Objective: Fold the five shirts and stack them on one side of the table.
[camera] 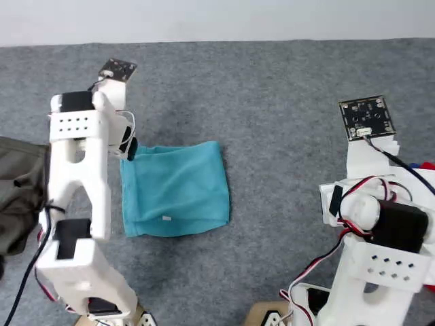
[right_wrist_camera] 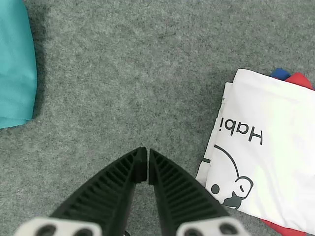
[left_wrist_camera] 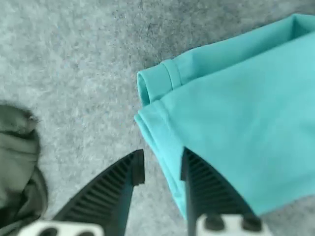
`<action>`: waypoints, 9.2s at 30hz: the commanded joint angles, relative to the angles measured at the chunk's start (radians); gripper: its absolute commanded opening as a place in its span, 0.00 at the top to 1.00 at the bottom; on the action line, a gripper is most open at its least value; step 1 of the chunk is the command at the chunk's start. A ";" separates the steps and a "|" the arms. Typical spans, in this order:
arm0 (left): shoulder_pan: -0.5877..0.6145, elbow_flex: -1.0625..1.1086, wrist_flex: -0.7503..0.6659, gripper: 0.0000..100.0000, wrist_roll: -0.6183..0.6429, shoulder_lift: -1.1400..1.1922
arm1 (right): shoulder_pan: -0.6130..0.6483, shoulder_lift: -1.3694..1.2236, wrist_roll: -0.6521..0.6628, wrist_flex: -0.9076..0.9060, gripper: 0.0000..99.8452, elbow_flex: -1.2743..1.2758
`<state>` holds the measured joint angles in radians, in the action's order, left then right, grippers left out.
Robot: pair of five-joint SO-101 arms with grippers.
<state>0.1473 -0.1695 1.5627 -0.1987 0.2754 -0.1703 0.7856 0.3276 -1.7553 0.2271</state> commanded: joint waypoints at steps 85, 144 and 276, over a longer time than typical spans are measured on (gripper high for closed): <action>0.606 -0.289 0.190 0.90 0.106 -0.190 | 0.924 -0.786 -0.494 0.415 0.99 -0.026; 0.606 -0.288 0.175 0.90 0.097 -0.180 | 1.228 -1.322 -0.534 0.044 0.99 -0.763; -0.061 -0.300 0.189 0.99 -0.213 0.098 | 0.251 -0.914 -0.417 -0.041 0.99 -1.148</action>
<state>0.0875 -0.4641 1.7285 -0.4104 0.4335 0.0859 -0.1841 -0.0974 -1.7568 -0.8807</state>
